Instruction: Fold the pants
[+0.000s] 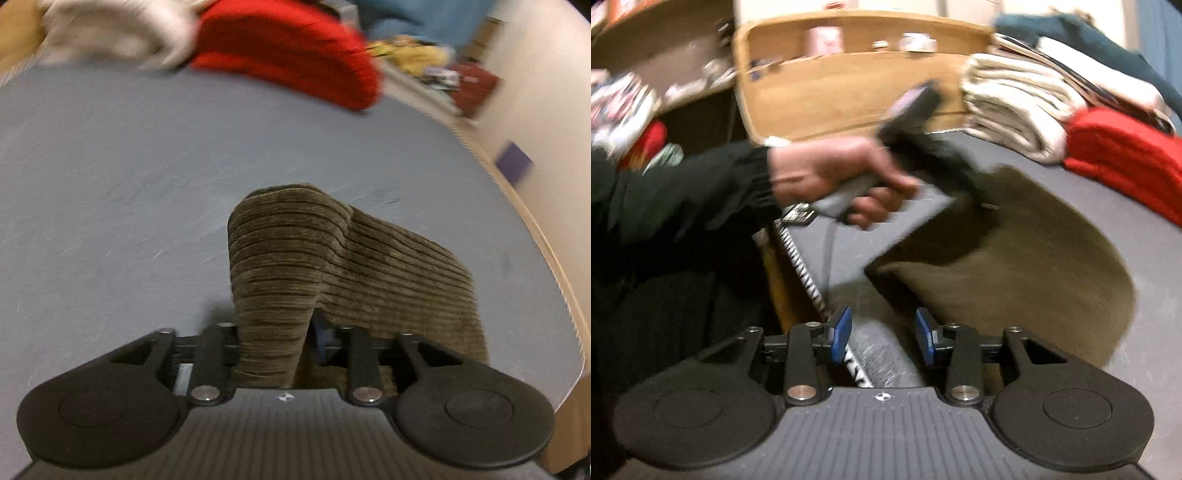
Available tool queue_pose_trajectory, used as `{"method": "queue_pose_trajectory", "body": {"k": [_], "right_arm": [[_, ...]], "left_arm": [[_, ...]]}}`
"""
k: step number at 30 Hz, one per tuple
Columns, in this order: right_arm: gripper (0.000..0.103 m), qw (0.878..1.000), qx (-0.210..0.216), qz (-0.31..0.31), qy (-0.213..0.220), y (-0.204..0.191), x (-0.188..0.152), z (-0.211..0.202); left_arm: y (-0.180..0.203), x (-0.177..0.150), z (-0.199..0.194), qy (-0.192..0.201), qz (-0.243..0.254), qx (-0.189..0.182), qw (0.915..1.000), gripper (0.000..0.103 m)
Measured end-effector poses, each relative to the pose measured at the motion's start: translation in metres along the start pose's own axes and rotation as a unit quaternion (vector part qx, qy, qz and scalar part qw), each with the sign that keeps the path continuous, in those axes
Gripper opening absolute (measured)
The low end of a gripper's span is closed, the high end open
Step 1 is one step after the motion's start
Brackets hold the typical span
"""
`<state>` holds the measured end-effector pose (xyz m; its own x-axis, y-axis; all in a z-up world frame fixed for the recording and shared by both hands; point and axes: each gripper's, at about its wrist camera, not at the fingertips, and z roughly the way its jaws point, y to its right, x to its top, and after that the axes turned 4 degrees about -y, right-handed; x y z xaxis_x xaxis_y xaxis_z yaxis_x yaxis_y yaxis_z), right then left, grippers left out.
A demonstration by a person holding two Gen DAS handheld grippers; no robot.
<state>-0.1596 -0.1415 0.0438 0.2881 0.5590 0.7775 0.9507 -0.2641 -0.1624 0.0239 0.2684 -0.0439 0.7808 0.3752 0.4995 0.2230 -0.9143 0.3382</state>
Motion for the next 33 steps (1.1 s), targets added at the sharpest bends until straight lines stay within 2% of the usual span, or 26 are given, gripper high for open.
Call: {"method": "queue_pose_trajectory", "body": {"k": [1,2,3,4,6,9,11,14,17,19,21,22,26,27,29,33], "right_arm": [[0.051,1.0,-0.007,0.029,0.006,0.013,0.003,-0.001],[0.058,0.998,-0.018,0.062,0.014,0.028,0.005,0.0],[0.062,0.994,-0.034,0.101,0.021,0.046,0.006,0.002],[0.067,0.989,-0.051,0.136,0.025,0.06,0.004,0.007],[0.072,0.973,-0.096,0.21,0.024,0.097,-0.004,0.017],[0.074,0.943,-0.13,0.308,0.005,0.144,-0.016,0.036],[0.075,0.917,-0.118,0.382,-0.008,0.17,-0.03,0.051],[0.075,0.883,-0.055,0.466,-0.024,0.203,-0.051,0.072],[0.078,0.866,-0.03,0.498,-0.033,0.22,-0.066,0.093],[0.077,0.862,-0.013,0.506,-0.033,0.229,-0.069,0.101],[0.073,0.867,-0.015,0.497,-0.031,0.232,-0.063,0.108],[0.068,0.87,-0.021,0.491,-0.029,0.232,-0.061,0.11],[0.046,0.875,-0.037,0.482,-0.01,0.225,-0.059,0.106],[0.044,0.877,-0.035,0.48,-0.003,0.224,-0.058,0.102],[0.038,0.879,-0.029,0.477,0.016,0.223,-0.052,0.093],[0.038,0.884,-0.043,0.463,0.054,0.219,-0.046,0.057]], "left_arm": [[-0.012,0.003,0.001,-0.014,-0.019,-0.016,0.9996,0.049],[-0.021,0.003,0.001,-0.018,-0.03,-0.024,0.9991,0.067],[-0.026,0.004,0.001,-0.017,-0.038,-0.017,0.999,0.078],[-0.028,0.005,0.0,-0.016,-0.042,-0.005,0.999,0.094],[-0.036,0.007,0.002,-0.02,-0.049,-0.001,0.9986,0.096],[-0.052,0.007,0.018,-0.057,-0.076,-0.046,0.9945,0.096],[-0.055,0.007,0.031,-0.081,-0.076,-0.058,0.9921,0.097],[-0.059,0.0,0.049,-0.096,-0.084,-0.069,0.9893,0.099],[-0.056,-0.005,0.057,-0.106,-0.078,-0.084,0.9877,0.098],[-0.045,-0.008,0.066,-0.111,-0.065,-0.081,0.9884,0.097],[-0.035,-0.008,0.072,-0.11,-0.038,-0.063,0.9912,0.095],[-0.031,-0.007,0.073,-0.106,-0.03,-0.06,0.992,0.088],[-0.021,-0.007,0.064,-0.093,-0.008,-0.045,0.9947,0.074],[-0.018,-0.007,0.062,-0.089,-0.007,-0.043,0.995,0.072],[-0.007,-0.003,0.059,-0.078,-0.004,-0.052,0.9956,0.061],[0.021,0.006,0.045,-0.038,0.028,-0.085,0.9953,0.056]]}}
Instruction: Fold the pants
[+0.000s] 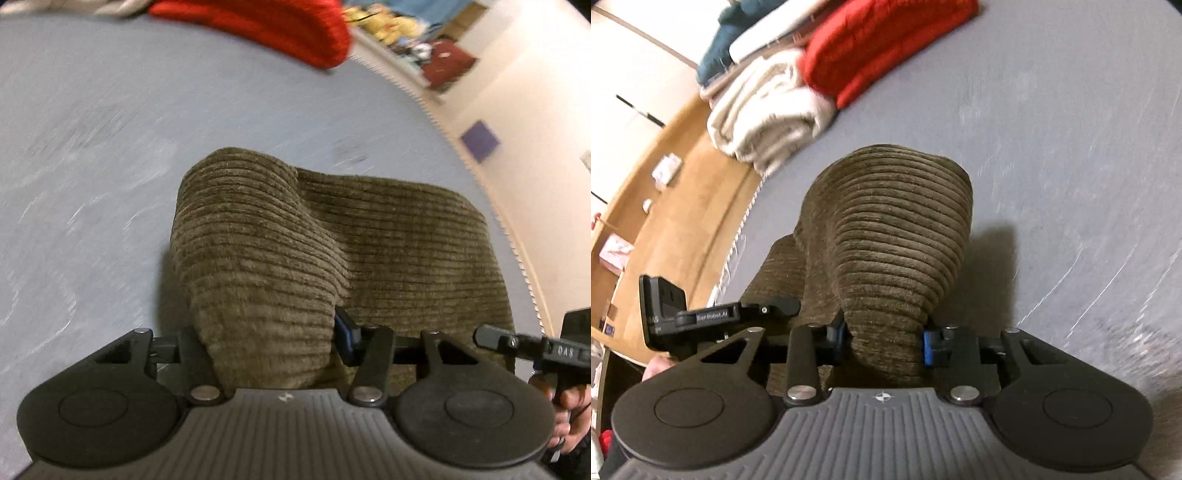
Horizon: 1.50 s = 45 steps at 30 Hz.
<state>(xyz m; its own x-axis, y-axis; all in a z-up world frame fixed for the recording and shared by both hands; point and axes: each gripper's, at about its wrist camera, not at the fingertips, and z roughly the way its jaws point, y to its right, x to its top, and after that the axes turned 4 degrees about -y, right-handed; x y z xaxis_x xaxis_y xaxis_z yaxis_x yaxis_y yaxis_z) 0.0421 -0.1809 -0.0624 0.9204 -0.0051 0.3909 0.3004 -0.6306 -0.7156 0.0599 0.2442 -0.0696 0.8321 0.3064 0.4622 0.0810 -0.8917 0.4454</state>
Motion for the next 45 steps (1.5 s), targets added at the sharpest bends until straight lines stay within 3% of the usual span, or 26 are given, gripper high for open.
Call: {"method": "queue_pose_trajectory", "body": {"k": [5,9,13,16,18,20,21,23,24,25,27,30,32,34,36,38,39,41,45], "right_arm": [[0.038,0.997,-0.016,-0.052,0.057,0.007,0.015,-0.042],[0.038,0.994,-0.041,-0.057,0.086,0.028,0.034,-0.067],[0.038,0.986,-0.071,-0.097,0.118,0.04,0.053,-0.081],[0.038,0.981,-0.086,-0.105,0.141,0.052,0.066,-0.09],[0.039,0.982,-0.085,-0.088,0.141,0.066,0.075,-0.084],[0.051,0.981,-0.119,-0.102,0.11,0.078,0.084,-0.061],[0.054,0.974,-0.165,-0.108,0.112,0.082,0.086,-0.052],[0.054,0.946,-0.273,-0.114,0.136,0.085,0.088,-0.046],[0.055,0.935,-0.307,-0.11,0.142,0.088,0.089,-0.048],[0.055,0.935,-0.305,-0.1,0.152,0.089,0.089,-0.053],[0.055,0.952,-0.25,-0.087,0.153,0.089,0.088,-0.062],[0.053,0.96,-0.197,-0.153,0.131,0.068,0.081,-0.059],[0.052,0.956,-0.18,-0.205,0.105,0.058,0.071,-0.052],[0.049,0.955,-0.166,-0.235,0.074,0.057,0.063,-0.045],[0.043,0.954,-0.158,-0.256,0.014,0.064,0.056,-0.035],[0.043,0.938,-0.176,-0.294,-0.047,0.064,0.045,-0.02],[0.043,0.925,-0.181,-0.328,-0.058,0.063,0.038,-0.015],[0.043,0.911,-0.192,-0.359,-0.063,0.055,0.032,-0.012],[0.043,0.923,-0.182,-0.336,-0.049,0.05,0.051,-0.021]], "left_arm": [[0.034,0.008,0.017,0.036,0.012,-0.039,0.9985,0.056],[0.067,0.016,0.037,0.059,0.041,-0.053,0.996,0.054],[0.093,0.023,0.047,0.091,0.065,-0.066,0.9915,0.041],[0.098,0.029,0.061,0.086,0.061,-0.068,0.9921,0.043],[0.092,0.029,0.077,0.057,0.042,-0.041,0.9967,0.047],[0.084,0.027,0.087,0.045,0.016,0.013,0.9988,0.057],[0.085,0.026,0.086,0.055,0.015,0.048,0.9972,0.06],[0.089,0.023,0.076,0.081,0.021,0.086,0.9928,0.071],[0.093,0.022,0.068,0.099,0.033,0.104,0.989,0.071],[0.098,0.02,0.061,0.119,0.051,0.123,0.984,0.071],[0.107,0.014,0.048,0.148,0.083,0.145,0.9747,0.07],[0.122,0.007,0.045,0.152,0.109,0.103,0.9769,0.06],[0.134,0.0,0.05,0.137,0.15,0.074,0.9764,0.046],[0.145,-0.011,0.063,0.112,0.201,0.073,0.9705,0.037],[0.138,-0.023,0.086,0.05,0.23,0.107,0.9661,0.036],[0.129,-0.025,0.102,0.017,0.215,0.112,0.9701,0.038],[0.128,-0.023,0.101,0.014,0.205,0.109,0.9727,0.038],[0.132,-0.018,0.098,0.013,0.196,0.11,0.9744,0.04],[0.141,-0.015,0.087,0.041,0.215,0.131,0.9669,0.04]]}}
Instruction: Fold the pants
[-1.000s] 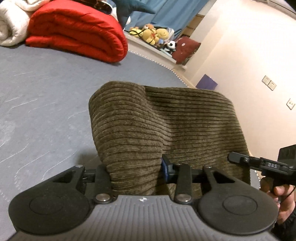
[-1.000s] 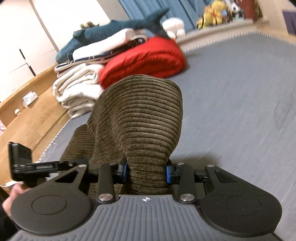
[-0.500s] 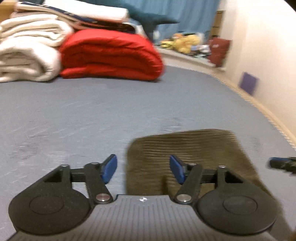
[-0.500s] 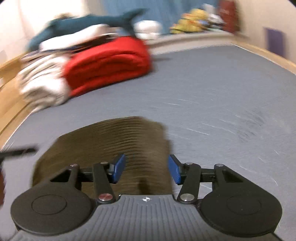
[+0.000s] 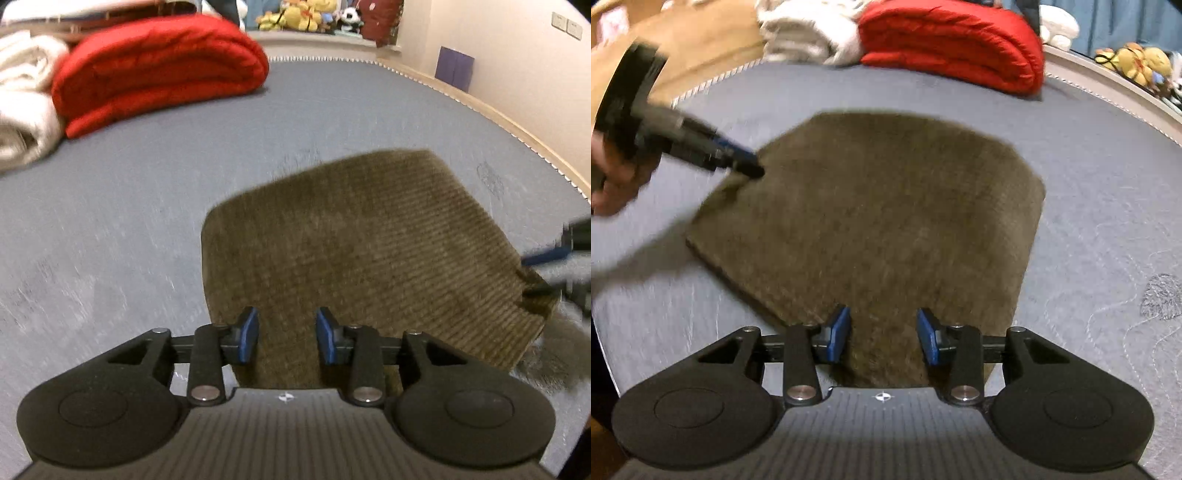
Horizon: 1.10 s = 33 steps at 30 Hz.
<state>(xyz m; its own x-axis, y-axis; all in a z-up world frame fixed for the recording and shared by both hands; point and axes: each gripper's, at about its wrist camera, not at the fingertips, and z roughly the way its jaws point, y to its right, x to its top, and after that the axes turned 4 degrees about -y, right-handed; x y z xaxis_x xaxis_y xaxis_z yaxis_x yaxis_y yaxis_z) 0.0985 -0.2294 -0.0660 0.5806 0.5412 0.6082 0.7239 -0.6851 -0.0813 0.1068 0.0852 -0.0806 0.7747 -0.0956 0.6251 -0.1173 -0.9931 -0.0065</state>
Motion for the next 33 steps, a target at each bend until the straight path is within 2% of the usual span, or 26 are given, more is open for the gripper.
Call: {"method": "queue_pose_trajectory", "body": {"k": [2,5,8,9,11,16,20,23,25,28,30,33], "right_arm": [[0.045,0.999,-0.012,0.028,0.041,0.008,0.01,-0.01],[0.054,0.986,-0.047,0.104,0.121,0.028,0.032,-0.016],[0.054,0.976,-0.086,0.131,0.152,0.038,0.052,0.001],[0.054,0.974,-0.099,0.132,0.153,0.04,0.058,0.011],[0.054,0.972,-0.12,0.137,0.149,0.042,0.067,0.033],[0.055,0.966,-0.16,0.186,0.086,0.057,0.082,0.092],[0.058,0.964,-0.186,0.177,0.069,0.056,0.093,0.115],[0.059,0.963,-0.195,0.177,0.062,0.061,0.099,0.125],[0.06,0.962,-0.187,0.191,0.062,0.066,0.099,0.121],[0.06,0.957,-0.172,0.221,0.071,0.068,0.096,0.103],[0.06,0.955,-0.174,0.224,0.082,0.063,0.093,0.084],[0.063,0.964,-0.153,0.197,0.088,0.051,0.082,0.061]], "left_arm": [[0.001,0.002,-0.007,0.005,0.008,-0.016,0.9998,0.04],[0.014,-0.003,-0.016,0.003,0.038,-0.043,0.9983,0.04],[0.028,-0.013,-0.009,-0.026,0.085,-0.056,0.9944,0.041],[0.031,-0.018,-0.005,-0.037,0.099,-0.055,0.9928,0.043],[0.036,-0.026,-0.001,-0.032,0.12,-0.053,0.9909,0.045],[0.033,-0.028,-0.003,-0.032,0.114,-0.061,0.9911,0.045],[0.032,-0.02,-0.014,-0.029,0.117,-0.056,0.9912,0.048],[0.027,-0.011,-0.033,0.013,0.092,-0.046,0.9946,0.05],[0.02,-0.005,-0.04,0.043,0.065,-0.038,0.9962,0.05],[0.01,0.002,-0.038,0.059,0.022,-0.019,0.9978,0.05],[0.004,0.002,-0.029,0.042,-0.002,-0.007,0.9991,0.049],[-0.001,-0.005,-0.001,-0.044,-0.019,0.004,0.9989,0.049]]}}
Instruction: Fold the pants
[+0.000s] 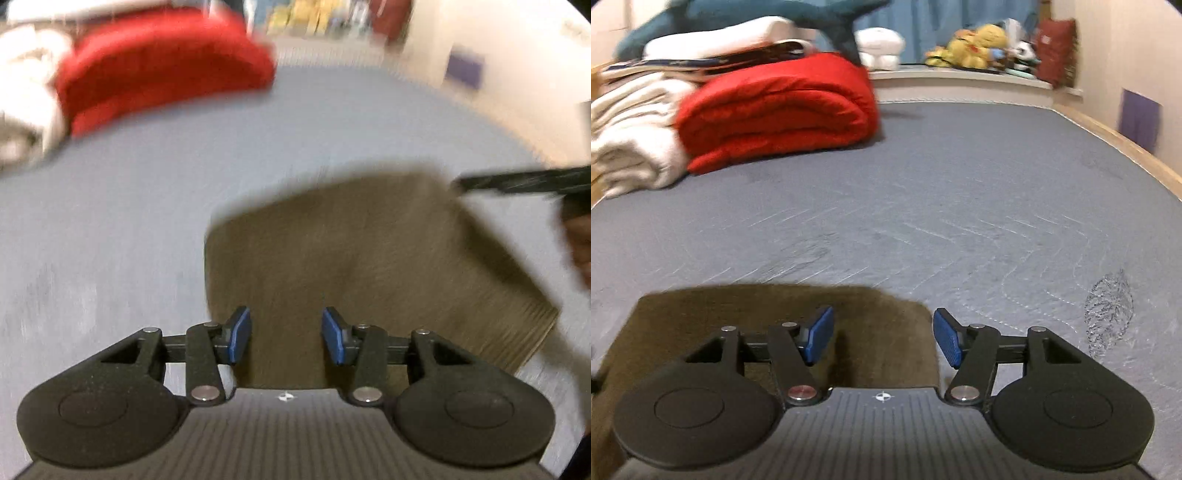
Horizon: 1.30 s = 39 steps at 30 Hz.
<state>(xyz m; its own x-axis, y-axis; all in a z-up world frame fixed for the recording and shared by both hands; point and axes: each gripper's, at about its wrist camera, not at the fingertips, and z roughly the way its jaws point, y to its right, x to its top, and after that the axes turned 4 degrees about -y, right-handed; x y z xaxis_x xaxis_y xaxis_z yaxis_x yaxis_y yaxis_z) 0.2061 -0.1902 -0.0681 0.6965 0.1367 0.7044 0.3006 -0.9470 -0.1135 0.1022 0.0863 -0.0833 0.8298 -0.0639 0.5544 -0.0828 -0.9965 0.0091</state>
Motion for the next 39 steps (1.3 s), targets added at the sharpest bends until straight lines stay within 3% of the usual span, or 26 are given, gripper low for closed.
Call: {"method": "queue_pose_trajectory", "body": {"k": [3,6,7,9,10,12,14,16,17,20,23,25,28,30,32,33,35,39], "right_arm": [[0.069,0.994,0.055,-0.082,-0.042,-0.009,-0.023,-0.021],[0.069,0.984,0.058,-0.152,-0.079,-0.016,-0.051,-0.036],[0.069,0.981,0.056,-0.165,-0.09,-0.017,-0.058,-0.039],[0.073,0.975,0.056,-0.182,-0.113,-0.017,-0.072,-0.041],[0.076,0.973,0.048,-0.189,-0.121,-0.017,-0.078,-0.04],[0.078,0.975,0.037,-0.181,-0.125,-0.018,-0.083,-0.039],[0.076,0.979,0.021,-0.158,-0.129,-0.021,-0.077,-0.048],[0.077,0.984,0.031,-0.153,-0.088,-0.03,-0.067,-0.077],[0.077,0.986,0.046,-0.147,-0.063,-0.035,-0.06,-0.096],[0.086,0.992,0.043,-0.116,0.02,-0.044,-0.047,-0.152],[0.098,0.991,0.017,-0.094,0.092,-0.042,-0.051,-0.197],[0.102,0.99,0.006,-0.08,0.113,-0.036,-0.059,-0.212],[0.102,0.993,0.008,-0.051,0.105,-0.022,-0.073,-0.212],[0.102,0.995,0.006,-0.025,0.097,-0.014,-0.085,-0.202],[0.102,0.997,-0.004,0.006,0.081,-0.009,-0.101,-0.185],[0.102,0.998,-0.008,0.021,0.065,-0.005,-0.106,-0.175],[0.102,0.999,-0.01,0.046,0.027,-0.003,-0.11,-0.16],[0.102,0.999,-0.003,0.027,0.023,-0.006,-0.114,-0.152]], "left_arm": [[0.008,0.0,-0.011,0.009,0.012,0.011,0.9998,0.048],[0.019,-0.001,-0.035,0.042,0.016,-0.016,0.9989,0.049],[0.023,-0.003,-0.035,0.038,0.021,-0.022,0.9988,0.05],[0.033,-0.01,-0.022,-0.005,0.034,-0.007,0.9994,0.051],[0.037,-0.016,-0.012,-0.03,0.044,0.004,0.9986,0.057],[0.048,-0.021,-0.018,-0.02,0.051,0.029,0.9981,0.059],[0.05,-0.018,-0.038,-0.009,0.024,0.008,0.9996,0.077],[0.051,-0.019,-0.07,0.04,0.001,-0.016,0.999,0.094],[0.052,-0.019,-0.084,0.061,-0.005,-0.001,0.9981,0.098],[0.055,-0.024,-0.117,0.104,-0.027,0.055,0.9927,0.1],[0.063,-0.034,-0.146,0.138,-0.037,0.067,0.9876,0.101],[0.07,-0.041,-0.158,0.154,-0.049,0.076,0.984,0.103],[0.068,-0.052,-0.159,0.171,-0.095,0.064,0.9785,0.103],[0.072,-0.065,-0.15,0.162,-0.11,0.062,0.9786,0.103],[0.079,-0.067,-0.125,0.084,-0.126,0.063,0.9865,0.103],[0.079,-0.069,-0.12,0.071,-0.133,0.049,0.9874,0.103],[0.083,-0.071,-0.114,0.068,-0.128,0.051,0.9881,0.103],[0.087,-0.064,-0.106,0.063,-0.122,0.075,0.9877,0.103]]}}
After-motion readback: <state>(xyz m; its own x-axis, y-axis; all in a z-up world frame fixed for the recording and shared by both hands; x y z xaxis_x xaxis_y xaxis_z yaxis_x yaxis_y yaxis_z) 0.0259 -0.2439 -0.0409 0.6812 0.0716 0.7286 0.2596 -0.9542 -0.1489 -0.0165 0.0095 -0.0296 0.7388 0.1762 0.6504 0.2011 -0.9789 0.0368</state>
